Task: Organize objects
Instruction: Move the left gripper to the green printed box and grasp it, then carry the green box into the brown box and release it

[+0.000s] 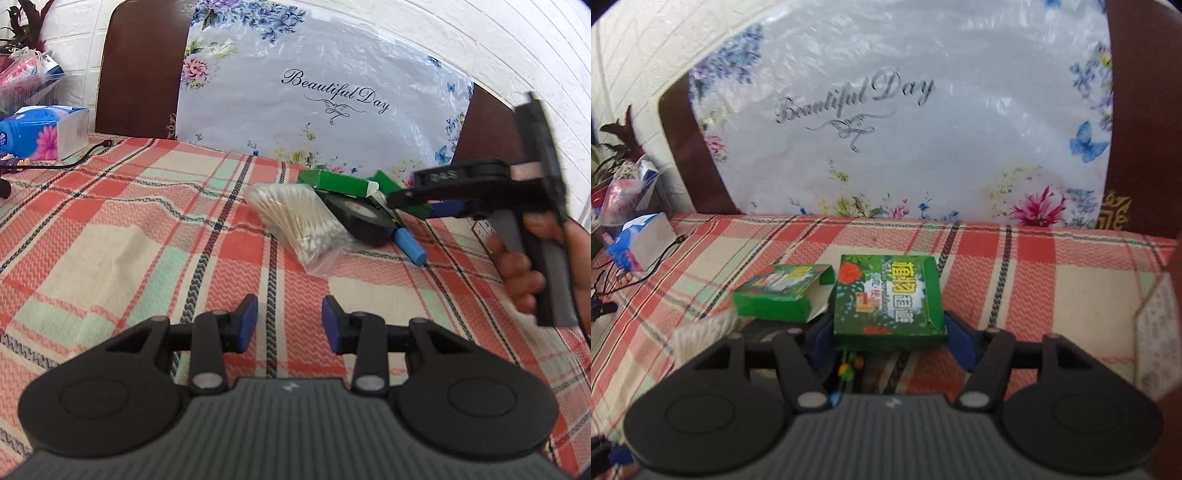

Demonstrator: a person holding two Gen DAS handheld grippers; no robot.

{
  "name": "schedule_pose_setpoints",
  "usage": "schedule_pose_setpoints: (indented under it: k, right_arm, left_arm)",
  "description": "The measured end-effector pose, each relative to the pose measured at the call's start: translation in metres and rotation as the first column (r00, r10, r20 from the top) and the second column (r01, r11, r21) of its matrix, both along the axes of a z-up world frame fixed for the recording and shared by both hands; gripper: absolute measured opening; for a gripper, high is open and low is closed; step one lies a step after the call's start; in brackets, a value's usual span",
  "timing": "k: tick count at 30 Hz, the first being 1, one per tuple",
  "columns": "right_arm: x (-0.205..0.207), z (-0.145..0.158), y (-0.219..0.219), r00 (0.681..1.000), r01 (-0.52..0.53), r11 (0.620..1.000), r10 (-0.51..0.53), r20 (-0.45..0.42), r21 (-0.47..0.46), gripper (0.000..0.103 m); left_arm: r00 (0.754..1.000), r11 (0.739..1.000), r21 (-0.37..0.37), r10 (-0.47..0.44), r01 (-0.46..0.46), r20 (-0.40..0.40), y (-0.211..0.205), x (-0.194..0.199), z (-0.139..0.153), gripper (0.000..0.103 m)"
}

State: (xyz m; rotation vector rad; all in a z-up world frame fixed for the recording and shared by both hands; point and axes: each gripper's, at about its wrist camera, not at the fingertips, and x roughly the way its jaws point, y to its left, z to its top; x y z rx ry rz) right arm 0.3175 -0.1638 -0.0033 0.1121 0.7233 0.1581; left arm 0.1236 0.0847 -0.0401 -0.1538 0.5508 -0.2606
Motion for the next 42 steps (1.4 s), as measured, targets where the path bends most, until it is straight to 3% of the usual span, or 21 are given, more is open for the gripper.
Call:
schedule_pose_setpoints:
  k: [6, 9, 12, 17, 21, 25, 26, 27, 28, 30, 32, 36, 39, 42]
  right_arm:
    - [-0.117, 0.007, -0.008, 0.999, -0.048, 0.999, 0.048, 0.007, -0.004, 0.062]
    - [-0.175, 0.001, -0.019, 1.0, -0.028, 0.999, 0.028, -0.008, -0.033, 0.063]
    - [-0.215, -0.005, -0.03, 0.999, 0.033, 0.999, -0.034, -0.027, -0.041, 0.073]
    - [-0.24, -0.009, -0.044, 0.999, 0.049, 0.998, -0.049, -0.023, -0.026, 0.073]
    - [-0.244, -0.008, -0.047, 1.0, 0.01, 0.998, -0.01, 0.008, -0.057, 0.082]
    - [-0.233, -0.01, -0.048, 0.999, -0.023, 0.995, 0.025, 0.02, -0.095, 0.087]
    - [-0.23, -0.012, -0.05, 0.999, -0.035, 0.995, 0.037, 0.024, -0.093, 0.084]
    - [-0.224, -0.014, -0.048, 0.999, -0.049, 0.995, 0.05, 0.012, -0.087, 0.069]
    - [-0.219, -0.017, -0.047, 0.998, -0.062, 0.995, 0.061, -0.012, -0.08, 0.066]
    - [-0.221, -0.015, -0.042, 0.999, -0.046, 0.993, 0.048, 0.015, -0.108, 0.064]
    - [-0.232, -0.003, -0.046, 0.998, -0.029, 0.996, 0.033, 0.049, -0.08, 0.064]
    - [-0.256, 0.04, -0.054, 0.968, 0.028, 0.991, 0.005, 0.249, -0.128, 0.064]
    - [-0.248, 0.071, -0.075, 0.931, 0.126, 0.985, -0.078, 0.356, -0.114, 0.064]
    - [-0.222, 0.085, -0.107, 0.919, 0.193, 0.979, -0.156, 0.363, -0.067, 0.064]
  left_arm:
    - [1.0, 1.0, -0.01, -0.012, 0.012, -0.016, 0.002, 0.002, 0.001, 0.043]
    - [0.998, 0.999, 0.046, -0.012, 0.014, -0.056, -0.01, -0.003, 0.01, 0.041]
    - [0.986, 0.992, -0.075, -0.107, 0.098, -0.131, -0.028, -0.017, 0.027, 0.041]
    - [0.93, 0.948, -0.173, -0.3, 0.266, -0.215, -0.081, -0.031, 0.054, 0.041]
    - [0.863, 0.911, -0.299, -0.38, 0.285, -0.333, -0.109, -0.02, 0.051, 0.042]
    - [0.81, 0.909, -0.315, -0.394, 0.274, -0.434, -0.136, -0.007, 0.034, 0.045]
    - [0.795, 0.912, -0.313, -0.39, 0.265, -0.465, -0.143, -0.002, 0.024, 0.043]
    - [0.794, 0.921, -0.304, -0.37, 0.244, -0.482, -0.146, 0.0, 0.015, 0.038]
    - [0.813, 0.925, -0.307, -0.351, 0.224, -0.464, -0.144, -0.002, 0.015, 0.038]
    - [0.816, 0.921, -0.314, -0.358, 0.229, -0.454, -0.142, -0.006, 0.023, 0.035]
    - [0.826, 0.909, -0.323, -0.387, 0.265, -0.41, -0.14, -0.015, 0.045, 0.034]
    - [0.861, 0.885, -0.282, -0.442, 0.372, -0.251, -0.163, -0.022, 0.107, 0.035]
    - [0.861, 0.867, -0.243, -0.48, 0.435, -0.171, -0.197, -0.003, 0.141, 0.035]
    - [0.852, 0.861, -0.209, -0.499, 0.465, -0.159, -0.23, 0.026, 0.146, 0.035]
